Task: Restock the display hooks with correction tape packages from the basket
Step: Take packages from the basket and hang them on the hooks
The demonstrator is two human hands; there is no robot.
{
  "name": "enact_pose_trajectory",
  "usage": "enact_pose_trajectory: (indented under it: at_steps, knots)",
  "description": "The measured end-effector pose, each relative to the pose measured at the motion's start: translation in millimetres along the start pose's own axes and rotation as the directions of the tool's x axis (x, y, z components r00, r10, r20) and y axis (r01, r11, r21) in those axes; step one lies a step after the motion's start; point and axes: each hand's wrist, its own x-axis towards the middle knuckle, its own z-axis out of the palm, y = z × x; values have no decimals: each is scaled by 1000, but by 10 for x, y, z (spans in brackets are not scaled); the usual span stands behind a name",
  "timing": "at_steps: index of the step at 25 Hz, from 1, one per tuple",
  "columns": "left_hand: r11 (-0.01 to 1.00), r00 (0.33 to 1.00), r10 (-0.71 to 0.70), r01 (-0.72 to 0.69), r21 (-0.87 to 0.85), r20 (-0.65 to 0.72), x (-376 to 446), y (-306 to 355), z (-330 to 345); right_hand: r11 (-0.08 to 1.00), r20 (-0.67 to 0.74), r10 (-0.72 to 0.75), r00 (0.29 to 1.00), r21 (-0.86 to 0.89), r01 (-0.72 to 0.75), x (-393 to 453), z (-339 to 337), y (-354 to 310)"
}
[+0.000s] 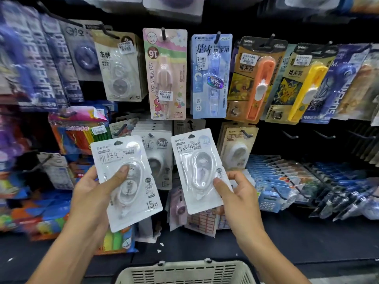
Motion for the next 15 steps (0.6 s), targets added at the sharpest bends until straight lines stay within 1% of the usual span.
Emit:
enact_pose_trajectory:
  at_steps: [3,5,8,10,12,14,15]
  knots:
    - [1000,1000,10,-10,-6,14,-8,-7,23,998,-58,-46,997,-42,44,-40,45,-35]
    - [1000,1000,5,-5,0,31,-27,-31,61,999,-67,-2,998,-44,0,-8,95,-92]
    - [1000,1000,1,-1,25,30,-33,-78,112,995,-80,104,991,6,-104,20,100,-145]
    - [1000,1000,-3,3,29,13,-16,-86,119,992,-114,124,986,31,-122,-30,36,-134]
    - [1000,1000,-3,3,15,4,-3,-80,111,994,-134,111,985,20,-109,-78,-27,-147]
    - [1000,1000,-3,3,18,15,-10,-77,126,992,-75,127,989,9,-126,-87,-38,-173]
    - [1000,1000,-3,2,25,24,-19,-84,137,985,-16,165,986,46,-164,-83,-28,-177]
